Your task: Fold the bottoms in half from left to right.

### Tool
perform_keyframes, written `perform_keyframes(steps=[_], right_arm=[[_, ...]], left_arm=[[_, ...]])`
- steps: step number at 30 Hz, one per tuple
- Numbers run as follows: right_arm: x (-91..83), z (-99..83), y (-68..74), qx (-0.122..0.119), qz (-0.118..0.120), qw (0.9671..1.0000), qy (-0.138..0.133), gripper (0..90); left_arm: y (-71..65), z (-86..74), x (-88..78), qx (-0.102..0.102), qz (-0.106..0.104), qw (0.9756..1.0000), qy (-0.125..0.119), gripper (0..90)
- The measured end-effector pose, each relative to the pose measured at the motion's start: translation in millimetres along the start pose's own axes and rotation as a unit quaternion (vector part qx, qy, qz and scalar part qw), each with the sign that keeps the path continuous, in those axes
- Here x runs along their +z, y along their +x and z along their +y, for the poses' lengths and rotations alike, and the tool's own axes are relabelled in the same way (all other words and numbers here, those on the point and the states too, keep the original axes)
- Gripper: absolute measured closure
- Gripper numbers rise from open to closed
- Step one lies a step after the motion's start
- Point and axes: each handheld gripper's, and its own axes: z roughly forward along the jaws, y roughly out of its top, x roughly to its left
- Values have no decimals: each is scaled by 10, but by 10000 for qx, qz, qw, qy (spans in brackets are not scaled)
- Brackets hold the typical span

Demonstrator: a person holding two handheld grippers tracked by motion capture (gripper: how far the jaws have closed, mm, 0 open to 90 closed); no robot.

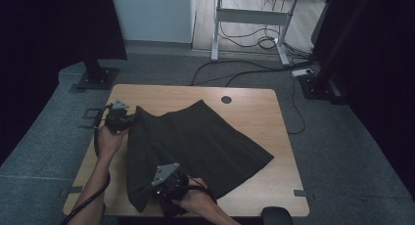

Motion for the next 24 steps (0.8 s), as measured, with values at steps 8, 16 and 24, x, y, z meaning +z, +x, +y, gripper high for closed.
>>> perform_keyframes(steps=[8, 16, 24], right_arm=[[-574, -211, -180, 280, -488, 9979, -307, 831], [-1050, -480, -379, 640, -1017, 9917, -467, 831], [-1035, -1034, -662, 1223, -1312, 9838, 50, 830]], left_arm=[[-395, 578, 128, 417, -175, 9982, -395, 867], [-713, 848, 493, 511, -274, 9959, -692, 866], [-943, 648, 1180, 477, -407, 9976, -289, 864]])
